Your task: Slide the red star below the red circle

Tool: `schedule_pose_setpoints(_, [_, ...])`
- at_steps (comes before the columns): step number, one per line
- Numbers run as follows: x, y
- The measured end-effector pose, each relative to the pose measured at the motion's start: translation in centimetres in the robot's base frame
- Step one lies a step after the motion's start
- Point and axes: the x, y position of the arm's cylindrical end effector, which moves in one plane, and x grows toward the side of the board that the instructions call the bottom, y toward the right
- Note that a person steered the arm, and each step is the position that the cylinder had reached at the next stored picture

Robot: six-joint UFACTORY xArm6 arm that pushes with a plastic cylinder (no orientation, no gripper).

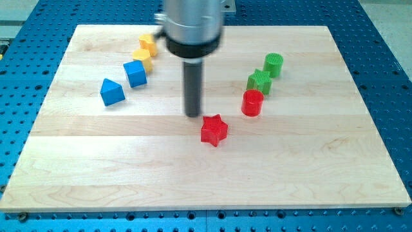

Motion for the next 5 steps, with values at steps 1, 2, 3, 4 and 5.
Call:
schedule_pose_setpoints(1, [3.1, 0.2])
schedule_pose_setpoints(2, [3.3, 0.5])
schedule_pose_setpoints(3, [5.2, 1.3])
schedule_pose_setpoints(4, [5.3, 4.8])
schedule_pose_setpoints(5, [5.9, 6.3])
